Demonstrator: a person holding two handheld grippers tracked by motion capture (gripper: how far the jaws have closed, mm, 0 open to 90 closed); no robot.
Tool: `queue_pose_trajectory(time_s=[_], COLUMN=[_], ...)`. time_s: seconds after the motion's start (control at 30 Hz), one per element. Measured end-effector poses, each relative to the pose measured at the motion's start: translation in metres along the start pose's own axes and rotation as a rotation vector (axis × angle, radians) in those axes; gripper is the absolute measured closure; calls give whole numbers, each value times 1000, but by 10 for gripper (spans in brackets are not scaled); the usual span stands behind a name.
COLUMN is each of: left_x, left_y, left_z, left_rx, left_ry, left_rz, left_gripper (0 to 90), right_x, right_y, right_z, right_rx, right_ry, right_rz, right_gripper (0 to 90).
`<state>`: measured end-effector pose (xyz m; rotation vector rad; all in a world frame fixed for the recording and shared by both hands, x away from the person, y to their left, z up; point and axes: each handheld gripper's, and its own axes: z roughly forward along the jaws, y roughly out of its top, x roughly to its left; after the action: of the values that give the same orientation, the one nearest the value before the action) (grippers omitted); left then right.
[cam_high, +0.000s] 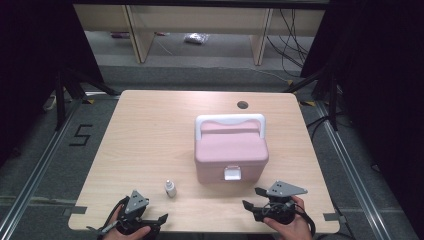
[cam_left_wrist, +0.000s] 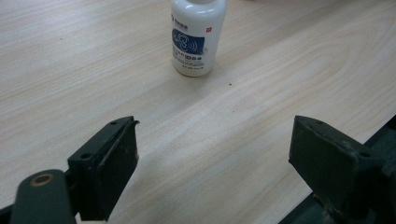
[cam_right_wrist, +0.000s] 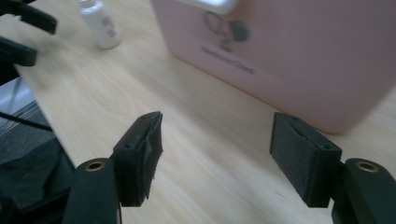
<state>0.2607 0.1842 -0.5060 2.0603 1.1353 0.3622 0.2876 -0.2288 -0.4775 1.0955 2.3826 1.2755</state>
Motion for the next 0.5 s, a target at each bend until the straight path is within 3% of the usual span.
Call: queue_pose_trajectory(time_s=[0.03,0.13,0.2,0.23,0.3,0.37,0.5], left_x=[0,-1,0,-1,0,-1,-1], left_y=[-1,-1,-1,-2,-2,-2,-2], left_z=[0,0,-1,0,1,1,0], left_rx=[-1,0,16,-6,9,5,0], left_ry=[-3,0,-11,-13,-2,-10,-12], left_rz=[-2,1,5,-7,-3,-4,-6], left_gripper=[149,149,150,150,149,150,150], right_x=[7,14,21,21,29,41,51], right_y=[2,7,10,10,15,22,29], right_z=[2,7,13,13,22,35,48], right_rx=[13,-17,-19,-19,-21,-17,-16], right_ry=[28,41,62,62,73,100,113], right_rz=[8,-28,-19,-19,-72,-100,-136], right_gripper=[353,370,374,374,380,388,405])
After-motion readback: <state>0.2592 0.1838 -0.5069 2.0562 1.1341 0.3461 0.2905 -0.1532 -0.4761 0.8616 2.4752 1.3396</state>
